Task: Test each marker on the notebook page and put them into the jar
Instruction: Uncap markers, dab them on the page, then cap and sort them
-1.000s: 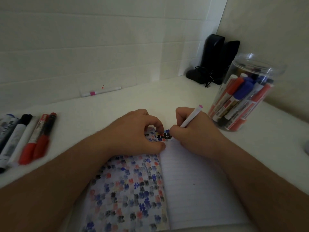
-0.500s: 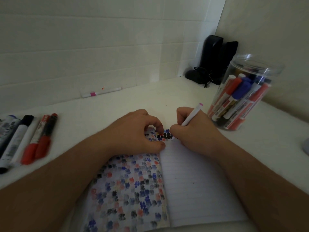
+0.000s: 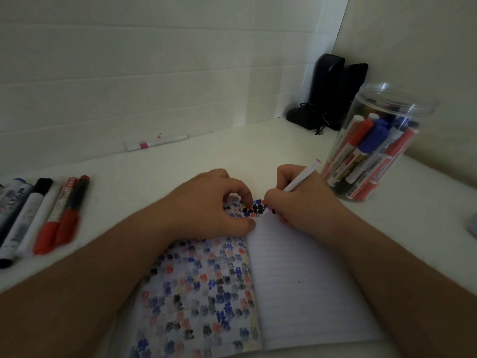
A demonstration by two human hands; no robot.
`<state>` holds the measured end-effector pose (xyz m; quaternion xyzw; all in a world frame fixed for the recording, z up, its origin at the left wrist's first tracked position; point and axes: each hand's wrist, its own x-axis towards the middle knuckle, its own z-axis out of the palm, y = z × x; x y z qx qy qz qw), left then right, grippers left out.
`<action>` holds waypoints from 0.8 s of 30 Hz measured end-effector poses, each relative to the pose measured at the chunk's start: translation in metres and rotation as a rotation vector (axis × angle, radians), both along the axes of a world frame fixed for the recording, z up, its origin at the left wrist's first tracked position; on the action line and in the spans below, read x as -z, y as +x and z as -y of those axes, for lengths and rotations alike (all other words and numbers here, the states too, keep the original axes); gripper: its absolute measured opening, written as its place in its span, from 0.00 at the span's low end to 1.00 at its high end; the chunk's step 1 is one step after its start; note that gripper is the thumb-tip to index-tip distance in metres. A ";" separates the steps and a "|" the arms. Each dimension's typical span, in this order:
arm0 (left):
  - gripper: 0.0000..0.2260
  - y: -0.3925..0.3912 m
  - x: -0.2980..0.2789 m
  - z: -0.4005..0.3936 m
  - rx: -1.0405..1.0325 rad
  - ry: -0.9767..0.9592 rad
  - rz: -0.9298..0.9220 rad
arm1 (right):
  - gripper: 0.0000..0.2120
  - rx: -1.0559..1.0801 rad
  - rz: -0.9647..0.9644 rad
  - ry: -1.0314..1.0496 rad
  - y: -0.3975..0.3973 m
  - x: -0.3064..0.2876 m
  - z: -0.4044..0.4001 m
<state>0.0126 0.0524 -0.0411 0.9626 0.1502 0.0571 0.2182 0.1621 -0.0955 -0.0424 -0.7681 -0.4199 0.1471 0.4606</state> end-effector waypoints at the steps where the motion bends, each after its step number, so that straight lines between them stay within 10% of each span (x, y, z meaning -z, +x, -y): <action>1: 0.18 0.000 0.000 0.000 0.001 0.000 -0.001 | 0.13 0.010 -0.031 0.019 0.001 0.000 0.001; 9: 0.19 -0.001 0.002 -0.001 0.004 0.005 0.011 | 0.14 -0.031 0.063 -0.038 0.000 -0.003 0.002; 12: 0.10 -0.003 0.000 -0.002 -0.007 -0.023 0.083 | 0.13 -0.021 -0.166 0.104 0.010 -0.019 0.013; 17: 0.30 -0.004 -0.008 0.003 -0.080 -0.062 0.296 | 0.07 -0.098 -0.585 0.453 0.028 -0.051 0.032; 24: 0.26 -0.006 -0.015 0.009 -0.188 -0.431 0.558 | 0.11 -0.136 -0.786 0.424 0.029 -0.042 0.029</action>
